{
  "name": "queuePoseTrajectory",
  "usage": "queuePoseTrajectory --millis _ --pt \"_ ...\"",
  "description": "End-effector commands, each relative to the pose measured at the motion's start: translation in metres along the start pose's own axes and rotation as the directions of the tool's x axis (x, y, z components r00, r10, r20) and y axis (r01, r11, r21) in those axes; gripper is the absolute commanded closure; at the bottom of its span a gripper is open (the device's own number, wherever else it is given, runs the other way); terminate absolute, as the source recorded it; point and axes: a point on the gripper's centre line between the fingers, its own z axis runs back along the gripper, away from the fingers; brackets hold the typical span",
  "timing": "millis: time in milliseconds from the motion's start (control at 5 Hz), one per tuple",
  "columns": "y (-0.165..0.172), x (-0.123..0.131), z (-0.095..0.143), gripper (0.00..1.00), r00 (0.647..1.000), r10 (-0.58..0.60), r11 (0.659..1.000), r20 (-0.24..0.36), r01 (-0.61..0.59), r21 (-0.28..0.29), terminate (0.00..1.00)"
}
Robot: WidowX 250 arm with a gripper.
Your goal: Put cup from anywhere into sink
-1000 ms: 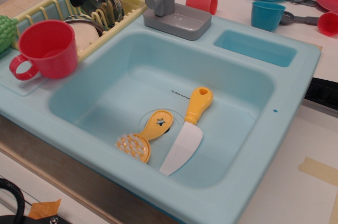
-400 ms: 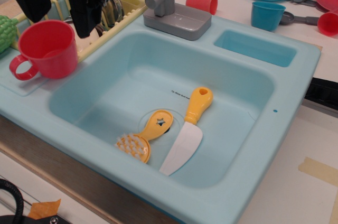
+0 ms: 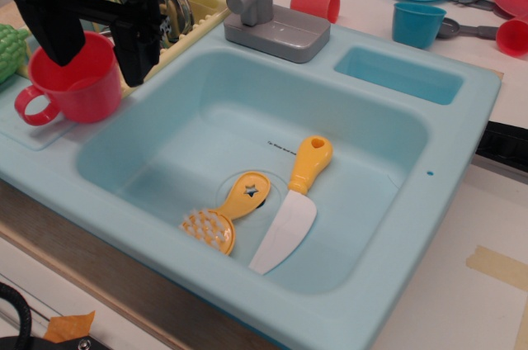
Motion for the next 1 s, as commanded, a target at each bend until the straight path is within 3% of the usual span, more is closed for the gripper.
queuePoseTrajectory --millis 0,200,600,800 --pt "0.006 0.003 -0.015 0.0 1.0 0.01 1.0 -0.003 -0.01 -0.029 0.0" --pt "0.006 0.001 -0.022 1.0 1.0 0.027 0.999 -0.008 -0.028 -0.042 0.0" --pt "0.005 -0.001 -0.023 1.0 0.999 0.032 0.998 -0.003 -0.032 -0.052 0.0" --pt "-0.005 0.008 -0.01 1.0 0.999 0.0 0.999 0.039 0.001 -0.037 0.0"
